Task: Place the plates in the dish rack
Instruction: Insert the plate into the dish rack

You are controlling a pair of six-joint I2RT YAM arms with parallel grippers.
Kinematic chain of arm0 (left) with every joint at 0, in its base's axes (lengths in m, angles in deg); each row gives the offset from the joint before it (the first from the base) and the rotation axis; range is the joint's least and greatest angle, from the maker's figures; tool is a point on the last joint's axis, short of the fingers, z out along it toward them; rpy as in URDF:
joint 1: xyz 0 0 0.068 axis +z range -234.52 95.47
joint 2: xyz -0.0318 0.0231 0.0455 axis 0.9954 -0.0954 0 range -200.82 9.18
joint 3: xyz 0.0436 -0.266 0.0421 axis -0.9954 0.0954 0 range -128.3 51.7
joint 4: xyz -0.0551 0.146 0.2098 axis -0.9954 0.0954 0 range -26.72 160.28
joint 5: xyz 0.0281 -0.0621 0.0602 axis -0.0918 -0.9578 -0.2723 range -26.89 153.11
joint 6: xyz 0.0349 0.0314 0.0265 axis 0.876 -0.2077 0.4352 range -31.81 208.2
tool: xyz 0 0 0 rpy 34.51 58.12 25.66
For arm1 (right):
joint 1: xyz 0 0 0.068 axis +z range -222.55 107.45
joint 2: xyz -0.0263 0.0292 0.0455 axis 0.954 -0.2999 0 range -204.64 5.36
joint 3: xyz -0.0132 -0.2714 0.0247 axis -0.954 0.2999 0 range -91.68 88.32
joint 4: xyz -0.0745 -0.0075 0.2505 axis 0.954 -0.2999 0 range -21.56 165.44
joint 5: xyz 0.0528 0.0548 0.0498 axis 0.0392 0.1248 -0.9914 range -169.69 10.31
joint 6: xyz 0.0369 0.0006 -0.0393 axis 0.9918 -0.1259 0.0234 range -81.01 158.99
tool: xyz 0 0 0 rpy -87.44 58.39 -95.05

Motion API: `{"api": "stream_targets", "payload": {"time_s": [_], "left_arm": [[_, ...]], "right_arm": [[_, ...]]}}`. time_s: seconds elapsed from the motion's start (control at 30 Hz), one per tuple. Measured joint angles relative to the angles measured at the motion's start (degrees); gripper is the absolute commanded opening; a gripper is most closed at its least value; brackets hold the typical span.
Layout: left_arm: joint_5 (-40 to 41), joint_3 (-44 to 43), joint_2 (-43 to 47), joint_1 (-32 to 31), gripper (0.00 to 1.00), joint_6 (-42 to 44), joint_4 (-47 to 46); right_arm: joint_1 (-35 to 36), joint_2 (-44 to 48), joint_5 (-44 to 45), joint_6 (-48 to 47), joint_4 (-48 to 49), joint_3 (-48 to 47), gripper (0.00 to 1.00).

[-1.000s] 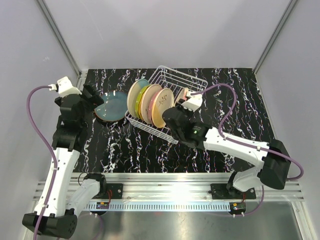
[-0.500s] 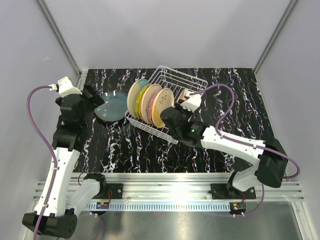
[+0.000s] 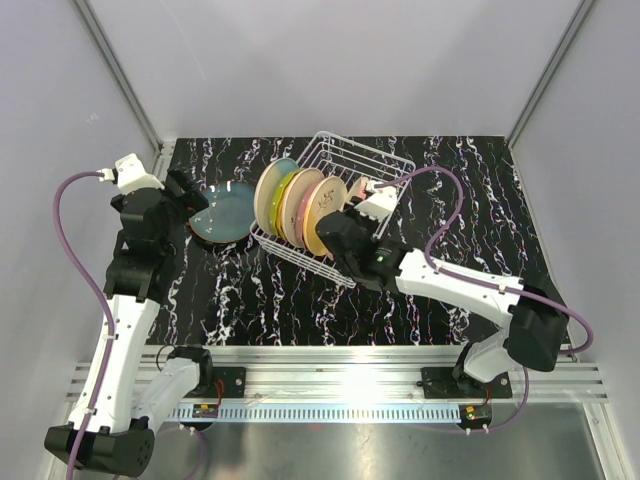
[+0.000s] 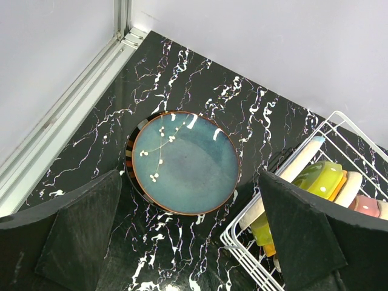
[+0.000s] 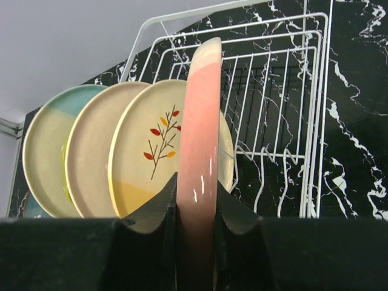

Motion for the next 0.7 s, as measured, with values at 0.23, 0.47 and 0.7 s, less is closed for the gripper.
{"api": "stream_targets", "payload": {"time_s": [0.23, 0.47, 0.7], "left_arm": [[0.0, 0.0, 0.0, 0.0, 0.99, 0.0, 0.0], [-0.3, 0.0, 0.0, 0.0, 0.99, -0.1, 0.0], [-0.9, 0.0, 0.0, 0.0, 0.99, -0.5, 0.0]], "right_arm": [[-0.1, -3.2, -1.1, 4.2, -3.1, -0.2, 0.02], [-1.0, -4.9, -1.8, 6.3, -5.0, -0.4, 0.14], [-1.4, -5.9, -2.6, 7.2, -5.1, -0.4, 0.16]]}}
